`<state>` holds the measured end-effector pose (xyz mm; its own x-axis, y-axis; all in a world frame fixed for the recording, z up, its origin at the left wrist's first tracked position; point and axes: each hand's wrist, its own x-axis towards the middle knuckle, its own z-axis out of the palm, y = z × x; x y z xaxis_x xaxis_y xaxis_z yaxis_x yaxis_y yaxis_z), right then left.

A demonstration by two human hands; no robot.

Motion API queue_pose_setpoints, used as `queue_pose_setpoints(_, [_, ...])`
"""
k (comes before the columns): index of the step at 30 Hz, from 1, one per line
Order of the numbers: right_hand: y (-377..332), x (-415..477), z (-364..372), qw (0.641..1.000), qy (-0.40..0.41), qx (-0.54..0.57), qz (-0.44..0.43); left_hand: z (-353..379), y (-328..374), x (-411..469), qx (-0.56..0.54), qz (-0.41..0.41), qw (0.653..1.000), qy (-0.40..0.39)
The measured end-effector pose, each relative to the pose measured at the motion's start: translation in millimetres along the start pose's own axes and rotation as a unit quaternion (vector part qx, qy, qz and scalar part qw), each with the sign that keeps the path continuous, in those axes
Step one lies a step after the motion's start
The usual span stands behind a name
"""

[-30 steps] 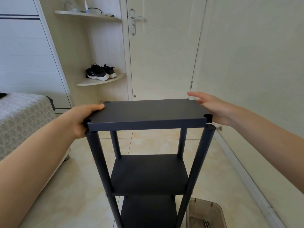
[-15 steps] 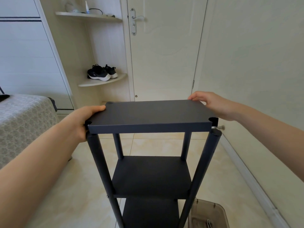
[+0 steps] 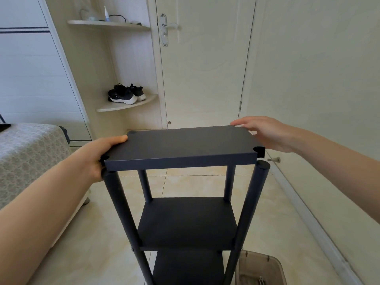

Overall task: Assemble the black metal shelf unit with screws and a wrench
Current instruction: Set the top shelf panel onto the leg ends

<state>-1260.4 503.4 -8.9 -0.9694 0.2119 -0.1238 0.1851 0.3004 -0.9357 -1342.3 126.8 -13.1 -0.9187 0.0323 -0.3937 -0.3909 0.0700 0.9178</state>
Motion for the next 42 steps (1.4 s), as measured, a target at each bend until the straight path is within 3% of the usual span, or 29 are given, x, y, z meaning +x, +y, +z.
queue_pose_setpoints(3, [3, -14, 9, 0.995, 0.057, 0.032, 0.076, -1, 0, 0, -0.001, 0.001, 1.000, -0.005])
queue_pose_setpoints(6, [0, -33, 13, 0.981, 0.007, 0.136, 0.135, 0, 0, 0, 0.005, 0.002, 1.000, -0.012])
queue_pose_setpoints(9, [-10, -46, 20, 0.976, -0.023, 0.174, 0.128, 1, 2, -2, 0.024, 0.008, 0.999, -0.025])
queue_pose_setpoints(17, [-29, -45, 26, 0.965, 0.063, 0.240, 0.087, -6, 27, -6, -0.016, 0.019, 0.996, -0.082])
queue_pose_setpoints(42, [-13, -35, 34, 0.973, 0.027, 0.196, 0.117, -14, 16, 3, 0.029, 0.046, 0.993, -0.101])
